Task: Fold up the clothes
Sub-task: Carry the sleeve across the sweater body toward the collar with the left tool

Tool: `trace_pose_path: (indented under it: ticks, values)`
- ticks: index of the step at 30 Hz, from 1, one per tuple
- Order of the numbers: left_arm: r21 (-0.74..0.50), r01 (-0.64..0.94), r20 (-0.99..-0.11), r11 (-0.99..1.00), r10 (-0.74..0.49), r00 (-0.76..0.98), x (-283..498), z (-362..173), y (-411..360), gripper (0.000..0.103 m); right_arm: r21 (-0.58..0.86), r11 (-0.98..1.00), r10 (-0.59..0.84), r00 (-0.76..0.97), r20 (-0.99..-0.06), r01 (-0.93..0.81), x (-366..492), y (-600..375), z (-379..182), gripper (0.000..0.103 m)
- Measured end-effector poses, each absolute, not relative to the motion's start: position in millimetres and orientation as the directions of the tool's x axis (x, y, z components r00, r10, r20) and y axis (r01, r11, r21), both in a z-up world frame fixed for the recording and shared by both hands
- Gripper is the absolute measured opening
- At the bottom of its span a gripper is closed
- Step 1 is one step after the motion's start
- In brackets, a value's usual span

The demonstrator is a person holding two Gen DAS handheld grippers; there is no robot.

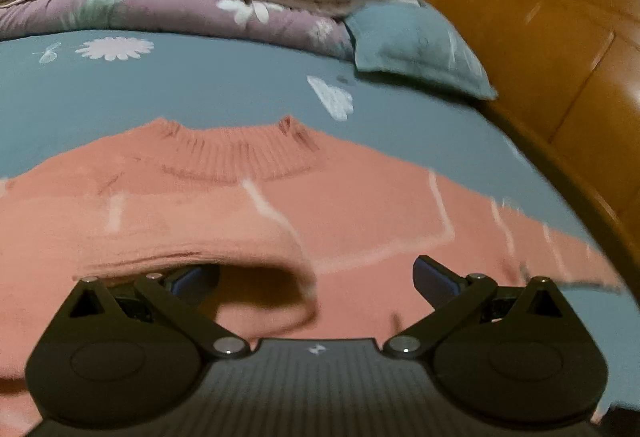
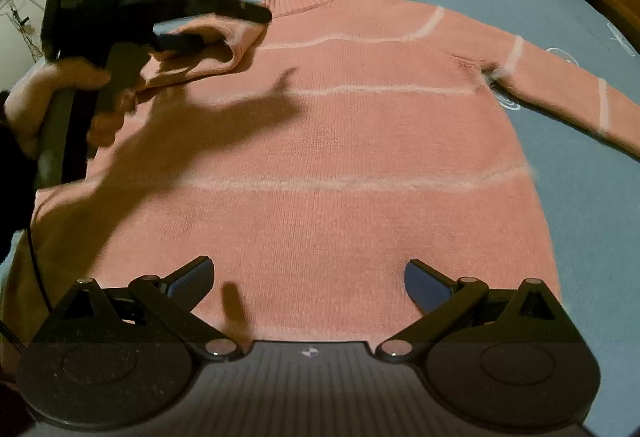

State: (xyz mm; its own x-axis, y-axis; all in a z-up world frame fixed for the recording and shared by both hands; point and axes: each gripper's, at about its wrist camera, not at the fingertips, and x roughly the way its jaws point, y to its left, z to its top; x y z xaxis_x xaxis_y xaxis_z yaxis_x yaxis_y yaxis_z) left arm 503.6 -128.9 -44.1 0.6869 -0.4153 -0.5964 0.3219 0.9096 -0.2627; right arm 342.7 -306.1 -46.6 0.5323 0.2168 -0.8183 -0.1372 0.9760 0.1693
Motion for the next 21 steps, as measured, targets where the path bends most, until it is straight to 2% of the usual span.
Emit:
trace_pose_path:
  ticks: [2,6,12,17,21]
  values:
    - [-0.244,0.344,-0.571,0.907,-0.421,0.705,505,-37,-136,0.102,0.168,0.976,0.217,0.534,-0.817,-0.14,342,-307,-47,0.103]
    - [-0.152,0.486,-0.544,0.861,-0.483,0.686,499,-30,-172,0.102,0.166,0.976,0.217,0.537,-0.815,-0.143,341,-306,-47,0.103]
    - [-0.065,0.657,-0.591,0.751,-0.559,0.581,493,-45,-224,0.102,0.155,0.976,0.215,0.541,-0.813,-0.155,337,-307,-47,0.103]
    - [-0.127,0.668,-0.607,0.733,-0.59,0.533,494,-45,-221,0.102,0.152,0.976,0.214,0.543,-0.812,-0.158,336,-307,-47,0.103]
    - [-0.114,0.597,-0.6,0.794,-0.534,0.596,495,-38,-186,0.102,0.144,0.976,0.211,0.546,-0.81,-0.163,336,-307,-47,0.103]
